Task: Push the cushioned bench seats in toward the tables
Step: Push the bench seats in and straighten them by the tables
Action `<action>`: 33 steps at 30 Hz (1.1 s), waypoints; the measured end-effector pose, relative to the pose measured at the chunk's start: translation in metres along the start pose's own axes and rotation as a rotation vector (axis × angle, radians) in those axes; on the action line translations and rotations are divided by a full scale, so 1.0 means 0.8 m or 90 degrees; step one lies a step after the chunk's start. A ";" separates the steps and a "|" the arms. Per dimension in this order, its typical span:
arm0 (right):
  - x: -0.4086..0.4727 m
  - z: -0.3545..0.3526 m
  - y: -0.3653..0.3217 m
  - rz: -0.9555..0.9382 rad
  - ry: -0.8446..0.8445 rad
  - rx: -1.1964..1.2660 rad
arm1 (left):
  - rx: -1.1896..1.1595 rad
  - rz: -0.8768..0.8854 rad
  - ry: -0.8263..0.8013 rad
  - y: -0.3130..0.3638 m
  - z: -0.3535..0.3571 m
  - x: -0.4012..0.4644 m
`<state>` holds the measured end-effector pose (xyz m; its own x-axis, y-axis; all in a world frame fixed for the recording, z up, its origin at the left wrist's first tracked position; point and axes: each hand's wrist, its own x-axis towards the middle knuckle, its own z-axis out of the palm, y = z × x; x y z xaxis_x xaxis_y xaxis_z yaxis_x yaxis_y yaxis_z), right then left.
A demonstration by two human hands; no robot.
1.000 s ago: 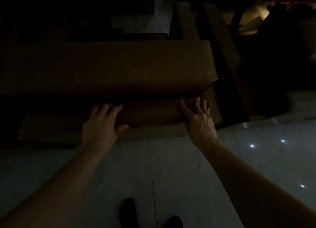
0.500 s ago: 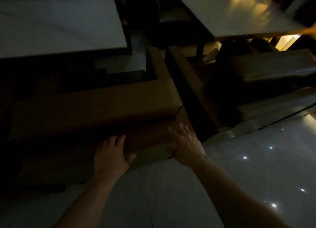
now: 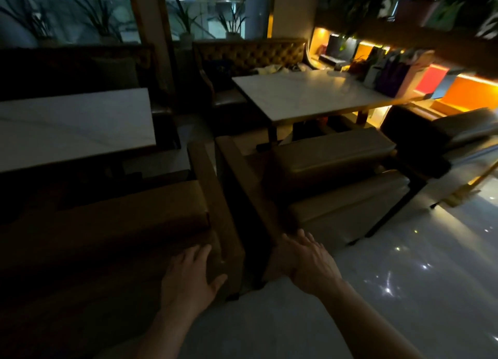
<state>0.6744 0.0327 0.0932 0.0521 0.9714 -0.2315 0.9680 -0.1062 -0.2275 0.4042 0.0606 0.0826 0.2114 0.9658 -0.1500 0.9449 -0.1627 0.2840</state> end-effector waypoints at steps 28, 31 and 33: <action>0.243 -0.062 0.392 0.020 -0.071 -0.048 | -0.099 0.022 -0.056 0.333 0.147 0.300; 0.283 -0.059 0.438 0.003 -0.084 -0.064 | -0.088 0.014 -0.058 0.364 0.166 0.328; 0.312 -0.058 0.469 -0.013 -0.097 -0.074 | -0.080 -0.004 -0.057 0.385 0.178 0.345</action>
<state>1.0619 0.2452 -0.0058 0.0025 0.9288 -0.3706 0.9908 -0.0525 -0.1251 0.7897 0.2486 -0.0064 0.2325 0.9438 -0.2349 0.9088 -0.1248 0.3981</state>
